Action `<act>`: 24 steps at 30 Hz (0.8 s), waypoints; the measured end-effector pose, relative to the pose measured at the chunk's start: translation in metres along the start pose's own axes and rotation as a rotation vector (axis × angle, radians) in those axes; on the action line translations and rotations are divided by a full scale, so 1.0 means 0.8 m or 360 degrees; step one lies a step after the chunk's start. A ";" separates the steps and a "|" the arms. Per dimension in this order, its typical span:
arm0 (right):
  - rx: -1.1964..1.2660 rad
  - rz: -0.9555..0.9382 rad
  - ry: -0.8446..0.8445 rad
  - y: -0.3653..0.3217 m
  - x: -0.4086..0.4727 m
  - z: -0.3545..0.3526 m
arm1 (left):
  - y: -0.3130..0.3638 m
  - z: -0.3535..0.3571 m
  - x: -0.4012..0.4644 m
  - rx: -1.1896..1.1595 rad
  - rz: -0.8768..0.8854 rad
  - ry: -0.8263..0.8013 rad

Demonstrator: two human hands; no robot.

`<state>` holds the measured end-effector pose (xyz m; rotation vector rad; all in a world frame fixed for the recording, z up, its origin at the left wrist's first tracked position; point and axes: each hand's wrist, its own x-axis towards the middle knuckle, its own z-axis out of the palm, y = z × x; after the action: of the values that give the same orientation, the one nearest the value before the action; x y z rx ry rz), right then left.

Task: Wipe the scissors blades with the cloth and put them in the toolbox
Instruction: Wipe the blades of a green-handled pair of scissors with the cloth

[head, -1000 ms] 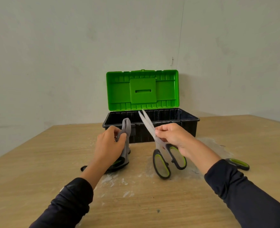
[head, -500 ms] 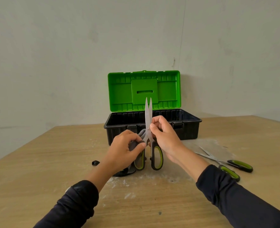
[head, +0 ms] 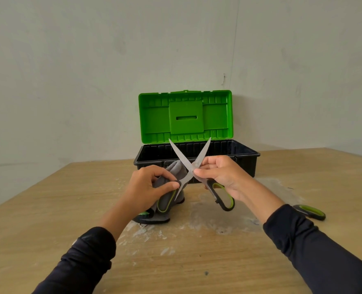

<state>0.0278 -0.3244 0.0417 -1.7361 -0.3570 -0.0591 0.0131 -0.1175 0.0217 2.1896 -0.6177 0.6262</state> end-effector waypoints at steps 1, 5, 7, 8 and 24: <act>-0.0017 0.0047 -0.0014 -0.002 -0.001 -0.003 | -0.001 -0.002 0.000 -0.0037 -0.0012 -0.0043; -0.0047 0.0128 -0.0068 -0.008 -0.006 -0.010 | 0.004 -0.008 -0.001 -0.0146 -0.0062 -0.0201; -0.0025 0.0109 -0.0060 -0.009 -0.007 -0.011 | 0.008 -0.009 -0.003 -0.0233 -0.0143 -0.0196; -0.0015 0.0097 -0.0054 -0.009 -0.008 -0.010 | 0.009 -0.009 -0.003 -0.0309 -0.0191 -0.0157; -0.0018 0.0085 -0.0011 -0.004 -0.009 0.026 | 0.017 -0.014 -0.003 -0.1605 -0.0795 -0.0345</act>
<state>0.0167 -0.3053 0.0387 -1.7566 -0.3162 -0.0164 0.0005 -0.1163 0.0346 1.3513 -0.3412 -0.1899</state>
